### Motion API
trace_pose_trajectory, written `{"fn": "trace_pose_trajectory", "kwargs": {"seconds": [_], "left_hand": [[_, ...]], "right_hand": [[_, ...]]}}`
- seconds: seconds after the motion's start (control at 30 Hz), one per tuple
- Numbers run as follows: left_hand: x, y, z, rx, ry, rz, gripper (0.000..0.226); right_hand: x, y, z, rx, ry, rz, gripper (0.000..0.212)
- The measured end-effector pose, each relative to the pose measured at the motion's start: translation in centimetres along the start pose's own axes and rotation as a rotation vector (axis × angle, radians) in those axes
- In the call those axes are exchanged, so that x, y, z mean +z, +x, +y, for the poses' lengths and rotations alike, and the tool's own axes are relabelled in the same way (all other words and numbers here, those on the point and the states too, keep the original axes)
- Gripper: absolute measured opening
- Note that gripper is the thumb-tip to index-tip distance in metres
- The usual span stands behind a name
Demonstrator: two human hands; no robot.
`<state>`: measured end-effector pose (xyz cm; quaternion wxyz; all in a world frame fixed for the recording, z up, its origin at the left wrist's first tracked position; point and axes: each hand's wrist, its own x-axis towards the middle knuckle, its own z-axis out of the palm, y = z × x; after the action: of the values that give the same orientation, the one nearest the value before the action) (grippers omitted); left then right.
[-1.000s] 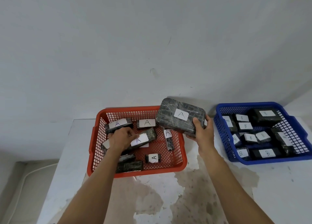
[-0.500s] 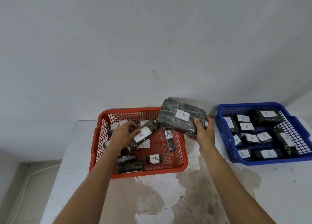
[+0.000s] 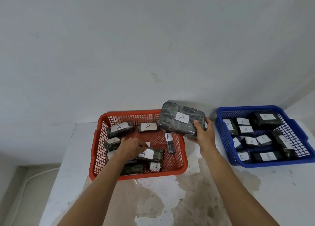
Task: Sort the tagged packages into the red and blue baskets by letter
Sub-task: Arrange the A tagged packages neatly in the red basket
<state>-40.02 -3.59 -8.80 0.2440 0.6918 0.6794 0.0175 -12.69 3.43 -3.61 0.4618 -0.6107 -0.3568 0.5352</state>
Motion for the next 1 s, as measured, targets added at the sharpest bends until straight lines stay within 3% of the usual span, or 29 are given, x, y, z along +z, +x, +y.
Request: {"fn": "trace_pose_trajectory", "kwargs": {"seconds": [0.17, 0.3, 0.73, 0.87, 1.0], "left_hand": [[0.5, -0.4, 0.4, -0.002, -0.032, 0.054, 0.024], [1.6, -1.3, 0.9, 0.025, 0.018, 0.165, 0.042], [2.9, -1.1, 3.8, -0.049, 0.198, 0.151, 0.056], [2.9, -0.9, 3.5, -0.058, 0.148, 0.154, 0.059], [2.2, 0.4, 3.6, -0.073, -0.03, 0.259, 0.044]], "right_hand": [[0.0, 0.1, 0.2, 0.007, 0.012, 0.0, 0.042], [0.0, 0.1, 0.2, 0.003, 0.002, 0.002, 0.041], [0.1, 0.0, 0.2, 0.007, -0.02, 0.007, 0.046], [0.2, -0.1, 0.1, 0.002, -0.013, 0.006, 0.046], [0.2, -0.1, -0.1, -0.024, 0.025, 0.028, 0.044]]}}
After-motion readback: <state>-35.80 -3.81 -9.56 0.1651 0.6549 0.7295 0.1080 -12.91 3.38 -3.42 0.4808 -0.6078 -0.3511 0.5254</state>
